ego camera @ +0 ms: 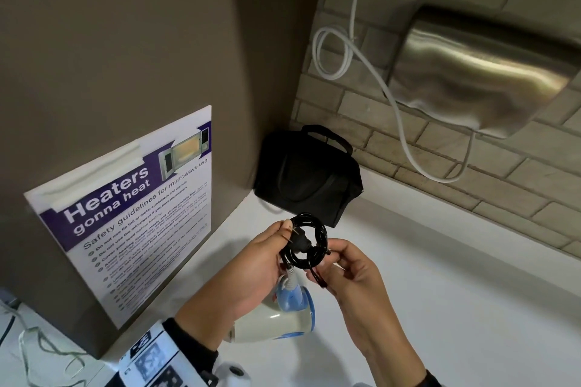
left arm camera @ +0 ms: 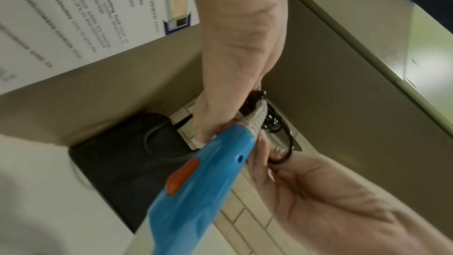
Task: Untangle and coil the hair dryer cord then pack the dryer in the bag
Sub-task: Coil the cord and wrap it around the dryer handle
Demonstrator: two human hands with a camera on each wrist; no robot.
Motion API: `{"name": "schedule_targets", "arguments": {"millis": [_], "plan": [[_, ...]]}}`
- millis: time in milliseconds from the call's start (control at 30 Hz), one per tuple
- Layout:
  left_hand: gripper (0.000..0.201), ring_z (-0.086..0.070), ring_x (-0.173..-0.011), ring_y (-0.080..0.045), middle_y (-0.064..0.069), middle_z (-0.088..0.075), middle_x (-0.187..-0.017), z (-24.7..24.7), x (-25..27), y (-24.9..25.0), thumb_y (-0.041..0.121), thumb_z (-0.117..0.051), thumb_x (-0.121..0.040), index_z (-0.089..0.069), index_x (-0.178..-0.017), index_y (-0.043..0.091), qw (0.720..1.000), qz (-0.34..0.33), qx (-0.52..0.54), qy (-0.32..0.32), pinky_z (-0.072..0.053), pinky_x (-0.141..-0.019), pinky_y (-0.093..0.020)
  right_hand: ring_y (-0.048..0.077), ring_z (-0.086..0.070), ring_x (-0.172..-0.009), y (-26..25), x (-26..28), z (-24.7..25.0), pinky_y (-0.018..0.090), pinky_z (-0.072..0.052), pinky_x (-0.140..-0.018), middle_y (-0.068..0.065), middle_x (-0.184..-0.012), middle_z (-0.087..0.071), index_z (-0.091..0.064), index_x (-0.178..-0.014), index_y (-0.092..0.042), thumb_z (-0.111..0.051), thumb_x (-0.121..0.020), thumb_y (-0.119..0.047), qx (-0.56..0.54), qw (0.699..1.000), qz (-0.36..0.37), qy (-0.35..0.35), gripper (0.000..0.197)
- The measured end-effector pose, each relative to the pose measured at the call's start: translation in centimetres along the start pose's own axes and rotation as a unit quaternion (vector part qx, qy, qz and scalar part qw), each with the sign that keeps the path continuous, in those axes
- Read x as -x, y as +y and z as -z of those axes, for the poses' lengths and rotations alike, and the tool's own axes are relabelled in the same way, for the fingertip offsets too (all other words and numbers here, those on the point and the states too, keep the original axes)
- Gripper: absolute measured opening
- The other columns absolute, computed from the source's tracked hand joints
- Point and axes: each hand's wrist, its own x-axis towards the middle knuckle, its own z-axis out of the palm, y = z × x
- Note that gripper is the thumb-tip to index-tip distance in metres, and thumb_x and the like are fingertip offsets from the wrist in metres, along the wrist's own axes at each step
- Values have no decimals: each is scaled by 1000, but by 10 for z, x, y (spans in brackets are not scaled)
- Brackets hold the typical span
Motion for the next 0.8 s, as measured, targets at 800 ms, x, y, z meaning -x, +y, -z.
{"name": "schedule_targets", "arguments": {"millis": [800], "plan": [[32, -59, -79, -17, -6, -63, -80, -21, 8, -8, 27, -36, -102, -60, -80, 30, 973, -103, -198, 62, -50, -76, -39, 11, -63, -96, -31, 9, -14, 25, -53, -85, -12, -104, -64, -62, -102, -42, -62, -88, -11, 274, 948, 156, -42, 34]]}}
